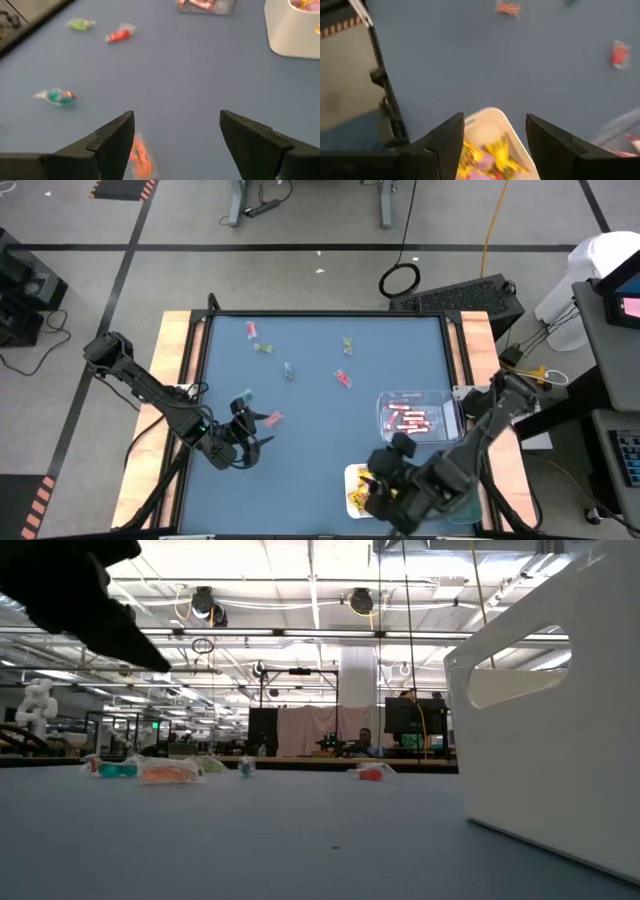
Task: Sort candy
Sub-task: Put the orange gummy into the blue bin
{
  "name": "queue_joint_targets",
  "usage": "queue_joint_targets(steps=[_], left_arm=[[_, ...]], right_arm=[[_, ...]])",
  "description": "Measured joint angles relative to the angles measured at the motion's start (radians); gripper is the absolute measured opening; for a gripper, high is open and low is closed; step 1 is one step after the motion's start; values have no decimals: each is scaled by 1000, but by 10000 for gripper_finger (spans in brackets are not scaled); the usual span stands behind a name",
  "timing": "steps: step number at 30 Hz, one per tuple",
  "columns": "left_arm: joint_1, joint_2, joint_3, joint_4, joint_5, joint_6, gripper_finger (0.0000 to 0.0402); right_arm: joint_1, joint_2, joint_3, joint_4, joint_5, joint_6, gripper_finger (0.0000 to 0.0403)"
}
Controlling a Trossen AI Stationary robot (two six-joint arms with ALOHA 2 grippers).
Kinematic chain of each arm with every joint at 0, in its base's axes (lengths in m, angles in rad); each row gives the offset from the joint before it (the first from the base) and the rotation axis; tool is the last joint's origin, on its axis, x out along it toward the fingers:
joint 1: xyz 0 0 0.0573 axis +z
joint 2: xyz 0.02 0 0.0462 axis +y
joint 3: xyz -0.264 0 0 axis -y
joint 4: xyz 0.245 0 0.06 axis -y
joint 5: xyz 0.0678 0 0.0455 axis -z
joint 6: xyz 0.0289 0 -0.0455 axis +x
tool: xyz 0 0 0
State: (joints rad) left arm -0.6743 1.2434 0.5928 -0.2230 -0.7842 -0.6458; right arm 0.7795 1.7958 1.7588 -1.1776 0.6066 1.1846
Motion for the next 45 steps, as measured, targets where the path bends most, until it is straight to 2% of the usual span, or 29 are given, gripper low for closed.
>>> queue_joint_targets(steps=[4, 9, 23, 30, 40, 45], left_arm=[[0, 0, -32, 3, 39, -39, 297], [1, 0, -67, -4, 47, -92, 297], [1, 0, -81, -27, 43, -132, 297], [0, 0, -86, -14, 41, -161, 297], [0, 0, -192, 46, 9, -230, 297], [-4, 0, -195, 71, 8, -228, 297]], right_arm=[[-50, 1, 0, 47, -28, -40, 201], [-60, 7, 0, 64, -22, -137, 201], [-61, 7, 0, 83, 180, -291, 201], [-73, 7, 0, 107, 209, -314, 201], [-86, 7, 0, 105, 237, -315, 201], [-86, 7, 0, 110, 232, -310, 201]])
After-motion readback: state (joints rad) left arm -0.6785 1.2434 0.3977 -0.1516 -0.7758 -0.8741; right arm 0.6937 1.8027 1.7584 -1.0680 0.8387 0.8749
